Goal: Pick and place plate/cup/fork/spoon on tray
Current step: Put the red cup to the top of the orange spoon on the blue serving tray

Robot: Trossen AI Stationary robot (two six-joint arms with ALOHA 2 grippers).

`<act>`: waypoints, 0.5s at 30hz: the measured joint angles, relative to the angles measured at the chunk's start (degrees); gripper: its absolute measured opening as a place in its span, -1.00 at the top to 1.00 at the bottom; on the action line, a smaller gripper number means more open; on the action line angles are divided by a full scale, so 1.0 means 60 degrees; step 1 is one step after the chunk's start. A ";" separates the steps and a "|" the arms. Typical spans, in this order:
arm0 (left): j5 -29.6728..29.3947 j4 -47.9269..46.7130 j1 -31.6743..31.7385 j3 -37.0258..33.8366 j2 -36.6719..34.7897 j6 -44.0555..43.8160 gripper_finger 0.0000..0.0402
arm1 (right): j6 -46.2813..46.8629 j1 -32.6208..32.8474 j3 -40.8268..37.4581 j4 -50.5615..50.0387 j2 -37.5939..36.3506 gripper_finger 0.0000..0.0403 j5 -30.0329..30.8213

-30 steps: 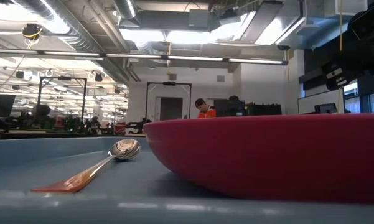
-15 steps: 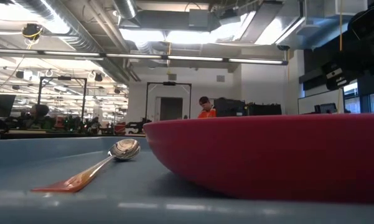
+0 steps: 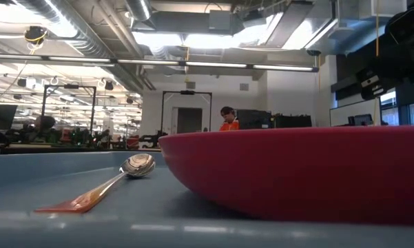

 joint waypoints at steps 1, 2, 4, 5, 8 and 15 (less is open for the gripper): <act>0.0006 -0.0015 0.0006 -0.0010 0.0070 -0.0001 0.63 | 0.0000 0.0000 -0.0001 0.0000 0.0000 0.49 -0.0001; 0.0011 -0.0026 0.0026 -0.0010 0.0117 0.0005 0.63 | 0.0000 0.0004 0.0002 0.0000 -0.0004 0.49 -0.0001; 0.0078 -0.0073 0.0115 -0.0010 0.0153 -0.0001 0.63 | 0.0000 0.0000 -0.0001 0.0000 -0.0004 0.49 -0.0001; 0.0098 -0.0089 0.0150 -0.0010 0.0169 -0.0001 0.63 | 0.0000 0.0001 0.0002 0.0000 -0.0004 0.49 0.0002; 0.0117 -0.0143 0.0311 -0.0010 0.0168 0.0006 0.63 | 0.0000 0.0004 -0.0001 0.0001 -0.0004 0.49 -0.0001; 0.0117 -0.0153 0.0532 -0.0010 0.0168 0.0065 0.63 | 0.0000 0.0002 0.0002 0.0000 -0.0004 0.49 0.0001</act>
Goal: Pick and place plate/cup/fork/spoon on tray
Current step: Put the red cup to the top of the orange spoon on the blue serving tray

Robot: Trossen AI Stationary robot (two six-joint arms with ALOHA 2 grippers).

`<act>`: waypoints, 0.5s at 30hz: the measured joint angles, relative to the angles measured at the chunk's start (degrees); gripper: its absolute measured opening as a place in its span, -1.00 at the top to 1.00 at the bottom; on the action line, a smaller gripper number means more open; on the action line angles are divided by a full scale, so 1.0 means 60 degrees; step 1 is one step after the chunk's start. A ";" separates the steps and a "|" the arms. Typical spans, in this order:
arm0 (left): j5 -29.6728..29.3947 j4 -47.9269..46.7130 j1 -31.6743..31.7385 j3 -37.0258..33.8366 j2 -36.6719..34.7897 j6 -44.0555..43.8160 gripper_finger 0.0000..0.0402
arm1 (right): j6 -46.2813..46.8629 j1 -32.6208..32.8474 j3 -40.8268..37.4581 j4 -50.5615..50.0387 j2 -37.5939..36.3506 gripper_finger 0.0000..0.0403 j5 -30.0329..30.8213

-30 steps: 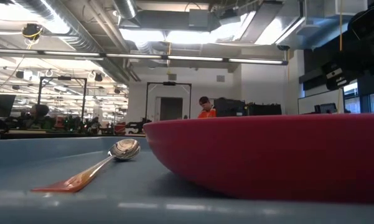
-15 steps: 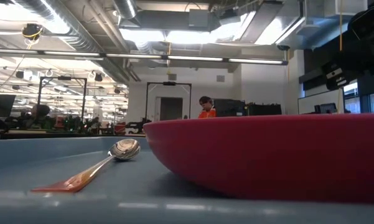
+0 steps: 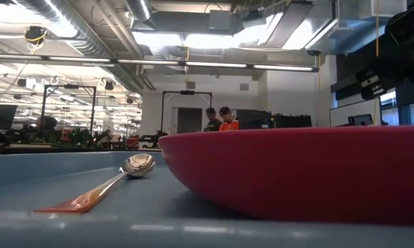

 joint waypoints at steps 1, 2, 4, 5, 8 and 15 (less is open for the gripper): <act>0.0000 0.0001 0.0033 0.0000 0.0000 0.0003 0.63 | 0.0000 0.0000 0.0000 0.0000 0.0000 0.49 -0.0001; 0.0016 0.0000 0.0071 0.0000 0.0000 0.0003 0.63 | 0.0000 0.0000 0.0000 0.0000 0.0000 0.49 -0.0001; 0.0000 0.0000 0.0117 0.0000 0.0000 0.0021 0.63 | 0.0000 0.0002 -0.0003 0.0000 0.0000 0.49 -0.0001; 0.0002 0.0000 0.0133 0.0000 0.0000 0.0021 0.63 | 0.0000 -0.0001 0.0000 0.0000 0.0000 0.49 0.0001; 0.0108 -0.0004 0.0143 0.0000 0.0000 0.0005 0.63 | 0.0000 -0.0001 -0.0001 0.0000 0.0000 0.49 -0.0001; 0.0324 -0.0160 0.0147 0.0000 0.0000 -0.0011 0.63 | 0.0000 -0.0002 -0.0004 0.0000 0.0000 0.49 0.0000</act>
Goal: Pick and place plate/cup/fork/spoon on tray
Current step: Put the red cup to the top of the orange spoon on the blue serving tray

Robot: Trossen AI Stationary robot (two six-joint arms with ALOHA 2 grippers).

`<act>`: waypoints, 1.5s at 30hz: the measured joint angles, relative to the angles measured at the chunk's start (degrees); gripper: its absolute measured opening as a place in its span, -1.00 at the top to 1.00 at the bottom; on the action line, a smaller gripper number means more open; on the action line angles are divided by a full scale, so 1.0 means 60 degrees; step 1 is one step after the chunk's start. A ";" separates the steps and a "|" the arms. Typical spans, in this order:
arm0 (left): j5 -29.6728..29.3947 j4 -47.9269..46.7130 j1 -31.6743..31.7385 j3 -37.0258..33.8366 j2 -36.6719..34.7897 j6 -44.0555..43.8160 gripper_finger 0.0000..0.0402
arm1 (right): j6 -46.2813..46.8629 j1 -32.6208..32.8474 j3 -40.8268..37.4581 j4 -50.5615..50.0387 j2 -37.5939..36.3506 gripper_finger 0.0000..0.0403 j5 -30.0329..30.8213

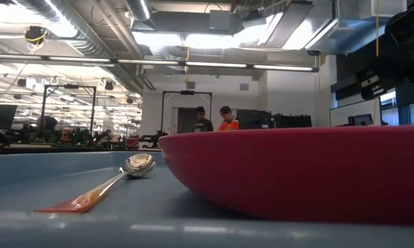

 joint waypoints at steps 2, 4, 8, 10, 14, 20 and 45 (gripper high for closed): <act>-0.0003 -0.0018 0.0004 0.0000 0.0000 0.0000 0.63 | 0.0000 0.0004 0.0003 0.0000 0.0000 0.49 -0.0002; -0.0003 -0.0040 0.0004 0.0000 0.0000 0.0000 0.63 | 0.0000 0.0002 0.0002 0.0000 0.0000 0.49 0.0002; -0.0003 -0.0037 0.0004 0.0004 0.0000 0.0004 0.63 | 0.0000 0.0000 0.0000 0.0000 0.0000 0.49 0.0000; -0.0003 -0.0037 0.0004 0.0004 0.0000 0.0004 0.63 | 0.0000 0.0000 0.0003 0.0000 0.0000 0.49 0.0001; -0.0003 -0.0036 0.0004 0.0004 0.0000 0.0007 0.63 | 0.0000 0.0001 0.0000 0.0000 0.0000 0.49 0.0001; -0.0003 -0.0034 0.0004 0.0004 0.0000 0.0015 0.63 | 0.0000 0.0000 0.0004 0.0000 0.0000 0.49 -0.0001; -0.0007 -0.0088 0.0046 0.0007 0.0000 0.0004 0.78 | 0.0000 0.0002 0.0002 0.0000 0.0000 0.49 0.0001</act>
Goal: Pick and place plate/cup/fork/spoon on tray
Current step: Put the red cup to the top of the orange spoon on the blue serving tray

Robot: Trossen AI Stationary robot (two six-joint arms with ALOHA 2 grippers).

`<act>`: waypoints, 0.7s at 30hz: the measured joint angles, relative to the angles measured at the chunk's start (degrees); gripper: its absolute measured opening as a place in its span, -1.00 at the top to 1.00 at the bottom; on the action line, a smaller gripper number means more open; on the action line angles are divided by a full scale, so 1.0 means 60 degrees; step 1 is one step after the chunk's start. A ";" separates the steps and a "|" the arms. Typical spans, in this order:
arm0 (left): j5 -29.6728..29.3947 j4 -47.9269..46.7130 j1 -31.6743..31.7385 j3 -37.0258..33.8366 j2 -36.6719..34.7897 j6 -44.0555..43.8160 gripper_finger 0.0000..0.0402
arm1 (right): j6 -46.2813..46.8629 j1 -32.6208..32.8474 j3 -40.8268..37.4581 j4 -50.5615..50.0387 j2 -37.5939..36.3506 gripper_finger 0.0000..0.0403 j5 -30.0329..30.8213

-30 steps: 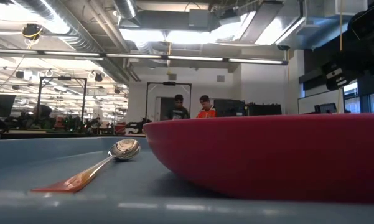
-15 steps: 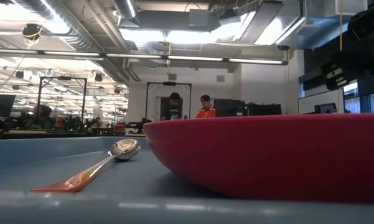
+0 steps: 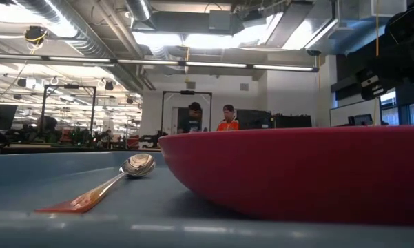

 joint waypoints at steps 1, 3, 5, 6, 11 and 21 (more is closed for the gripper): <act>0.0000 -0.0031 0.0018 0.0000 0.0000 0.0004 0.82 | 0.0000 0.0001 0.0000 0.0001 0.0000 0.49 0.0000; 0.0002 -0.0084 0.0072 0.0000 0.0000 0.0024 0.92 | 0.0000 0.0000 0.0001 0.0000 0.0000 0.49 0.0001; 0.0004 -0.0114 0.0096 0.0000 0.0000 0.0040 0.96 | 0.0000 0.0000 0.0001 0.0000 0.0000 0.49 -0.0003; -0.0004 -0.0100 0.0096 0.0000 0.0000 0.0036 0.96 | 0.0000 0.0001 -0.0002 0.0000 0.0000 0.49 0.0000; 0.0004 -0.0103 0.0159 0.0000 0.0000 0.0040 0.97 | 0.0000 -0.0002 0.0000 0.0000 0.0000 0.49 -0.0001; 0.0214 -0.0089 0.0825 0.0000 -0.0437 0.1114 0.99 | 0.0000 -0.0002 -0.0002 0.0000 0.0000 0.49 -0.0002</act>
